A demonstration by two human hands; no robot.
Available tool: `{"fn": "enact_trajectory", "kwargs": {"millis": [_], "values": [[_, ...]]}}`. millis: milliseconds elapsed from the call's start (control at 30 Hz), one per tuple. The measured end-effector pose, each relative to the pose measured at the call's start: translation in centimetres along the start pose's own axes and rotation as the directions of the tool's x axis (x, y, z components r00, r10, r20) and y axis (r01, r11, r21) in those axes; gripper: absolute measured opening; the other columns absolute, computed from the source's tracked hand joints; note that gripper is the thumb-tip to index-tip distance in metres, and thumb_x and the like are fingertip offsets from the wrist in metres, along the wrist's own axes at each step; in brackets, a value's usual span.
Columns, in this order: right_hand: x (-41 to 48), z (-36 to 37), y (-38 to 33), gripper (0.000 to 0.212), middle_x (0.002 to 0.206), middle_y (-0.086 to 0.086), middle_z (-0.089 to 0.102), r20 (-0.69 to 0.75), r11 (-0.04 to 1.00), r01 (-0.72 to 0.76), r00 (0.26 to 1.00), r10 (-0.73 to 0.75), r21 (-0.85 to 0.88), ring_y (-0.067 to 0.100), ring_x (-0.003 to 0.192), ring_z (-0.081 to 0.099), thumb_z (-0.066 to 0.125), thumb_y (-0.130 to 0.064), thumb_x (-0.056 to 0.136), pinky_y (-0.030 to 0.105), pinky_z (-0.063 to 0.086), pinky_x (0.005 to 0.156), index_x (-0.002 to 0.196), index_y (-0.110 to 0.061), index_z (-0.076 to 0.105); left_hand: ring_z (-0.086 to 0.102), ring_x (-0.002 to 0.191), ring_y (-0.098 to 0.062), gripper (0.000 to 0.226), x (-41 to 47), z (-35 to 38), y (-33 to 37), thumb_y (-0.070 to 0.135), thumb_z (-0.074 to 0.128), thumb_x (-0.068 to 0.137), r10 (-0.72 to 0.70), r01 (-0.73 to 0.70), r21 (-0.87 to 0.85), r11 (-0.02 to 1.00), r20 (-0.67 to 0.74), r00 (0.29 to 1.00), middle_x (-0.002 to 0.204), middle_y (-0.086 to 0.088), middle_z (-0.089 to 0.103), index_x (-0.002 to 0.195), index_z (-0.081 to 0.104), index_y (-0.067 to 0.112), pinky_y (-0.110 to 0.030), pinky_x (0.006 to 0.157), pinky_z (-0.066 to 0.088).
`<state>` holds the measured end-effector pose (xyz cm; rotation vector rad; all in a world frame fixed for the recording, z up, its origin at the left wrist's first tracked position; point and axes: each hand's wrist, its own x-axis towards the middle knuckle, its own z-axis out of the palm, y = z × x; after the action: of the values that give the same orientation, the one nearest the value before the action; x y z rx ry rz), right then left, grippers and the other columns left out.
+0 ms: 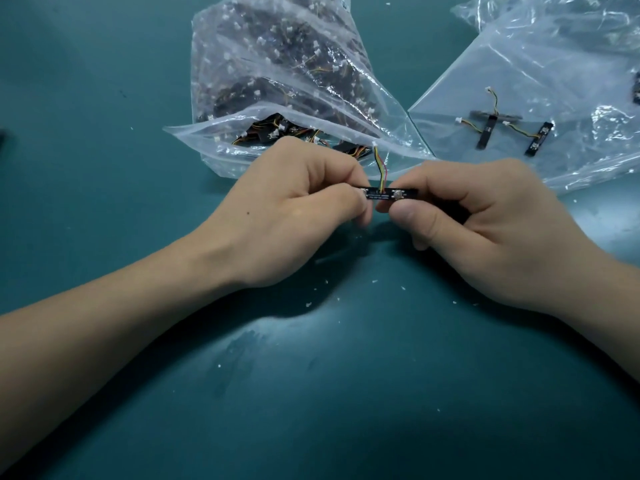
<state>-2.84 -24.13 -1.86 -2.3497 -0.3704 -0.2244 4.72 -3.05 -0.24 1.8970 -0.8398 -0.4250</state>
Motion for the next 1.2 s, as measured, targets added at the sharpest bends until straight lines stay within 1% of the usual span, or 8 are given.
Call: {"fn": "enact_trajectory", "kwargs": {"millis": [100, 233, 400, 500, 667, 900, 1100, 1200], "values": [[-0.01, 0.16, -0.05, 0.022, 0.067, -0.005, 0.062, -0.015, 0.997, 0.034, 0.999, -0.035, -0.062, 0.015, 0.065, 0.057, 0.059, -0.031, 0.103, 0.021, 0.042, 0.062, 0.101, -0.016, 0.075, 0.038, 0.051, -0.014, 0.02, -0.08, -0.05, 0.07, 0.016, 0.054, 0.081, 0.012, -0.012, -0.006, 1.0, 0.005, 1.0, 0.051, -0.001, 0.044, 0.062, 0.063, 0.014, -0.026, 0.051, 0.031], [0.0, 0.21, -0.21, 0.022, 0.066, -0.007, 0.062, -0.057, 0.999, 0.03, 0.998, -0.031, -0.025, 0.01, 0.065, 0.057, 0.058, -0.029, 0.103, 0.008, 0.038, 0.062, 0.101, -0.015, 0.075, 0.035, 0.05, -0.011, 0.022, -0.16, -0.17, 0.02, 0.013, 0.05, 0.081, 0.032, -0.032, -0.012, 0.999, 0.027, 0.999, 0.05, 0.008, 0.04, 0.063, 0.062, 0.011, -0.026, 0.052, 0.029], [-0.04, 0.34, -0.01, 0.024, 0.068, -0.012, 0.064, -0.044, 0.998, 0.028, 0.999, -0.03, -0.056, 0.004, 0.066, 0.059, 0.057, -0.033, 0.105, 0.008, 0.038, 0.064, 0.101, -0.016, 0.073, 0.028, 0.049, -0.01, 0.03, -0.03, -0.14, -0.21, 0.013, 0.045, 0.083, 0.024, -0.024, 0.003, 1.0, 0.006, 1.0, 0.048, 0.007, 0.029, 0.055, 0.047, 0.003, -0.028, 0.051, 0.023], [-0.01, 0.35, 0.05, 0.027, 0.068, -0.014, 0.063, -0.033, 0.995, 0.04, 0.999, -0.043, -0.088, 0.001, 0.067, 0.058, 0.053, -0.035, 0.107, 0.008, 0.038, 0.065, 0.101, -0.015, 0.07, 0.03, 0.045, -0.007, 0.031, -0.03, -0.09, -0.23, 0.013, 0.045, 0.082, 0.03, -0.031, 0.043, 0.999, 0.013, 0.999, 0.045, 0.008, 0.03, 0.052, 0.049, 0.005, -0.024, 0.05, 0.023], [-0.07, 0.32, -0.15, 0.025, 0.067, -0.014, 0.063, -0.016, 0.993, 0.058, 0.998, -0.06, -0.104, -0.006, 0.065, 0.054, 0.053, -0.034, 0.107, 0.006, 0.036, 0.065, 0.092, -0.018, 0.066, 0.031, 0.046, -0.01, 0.03, -0.34, -0.14, -0.03, 0.019, 0.046, 0.082, 0.019, -0.023, 0.08, 0.997, 0.054, 0.998, 0.044, 0.005, 0.032, 0.054, 0.054, 0.01, -0.029, 0.053, 0.024], [-0.07, 0.25, -0.32, 0.026, 0.068, -0.014, 0.061, 0.008, 0.991, 0.067, 0.998, -0.067, -0.116, 0.0, 0.067, 0.054, 0.053, -0.037, 0.107, 0.015, 0.039, 0.063, 0.09, -0.021, 0.063, 0.034, 0.044, -0.008, 0.033, -0.27, 0.03, 0.12, 0.018, 0.049, 0.086, 0.022, -0.026, 0.126, 0.992, 0.026, 0.999, 0.044, 0.005, 0.035, 0.054, 0.053, 0.008, -0.021, 0.05, 0.027], [-0.16, 0.26, -0.41, 0.027, 0.069, -0.007, 0.061, 0.009, 0.99, 0.068, 0.998, -0.068, -0.123, 0.013, 0.063, 0.054, 0.049, -0.04, 0.105, 0.036, 0.044, 0.061, 0.093, -0.021, 0.064, 0.031, 0.048, -0.014, 0.036, -0.32, -0.01, 0.12, 0.015, 0.049, 0.086, 0.053, -0.056, 0.109, 0.992, 0.031, 0.998, 0.048, -0.006, 0.034, 0.054, 0.046, 0.0, -0.028, 0.05, 0.027], [-0.23, 0.08, -0.67, 0.024, 0.068, -0.007, 0.061, 0.026, 0.996, 0.068, 0.997, -0.066, -0.056, 0.012, 0.063, 0.056, 0.049, -0.039, 0.104, 0.03, 0.043, 0.06, 0.09, -0.026, 0.063, 0.037, 0.047, -0.016, 0.035, -0.4, 0.01, -0.04, 0.02, 0.05, 0.086, 0.06, -0.066, 0.184, 0.981, 0.035, 0.998, 0.045, 0.0, 0.039, 0.054, 0.048, 0.004, -0.034, 0.052, 0.032]]}}
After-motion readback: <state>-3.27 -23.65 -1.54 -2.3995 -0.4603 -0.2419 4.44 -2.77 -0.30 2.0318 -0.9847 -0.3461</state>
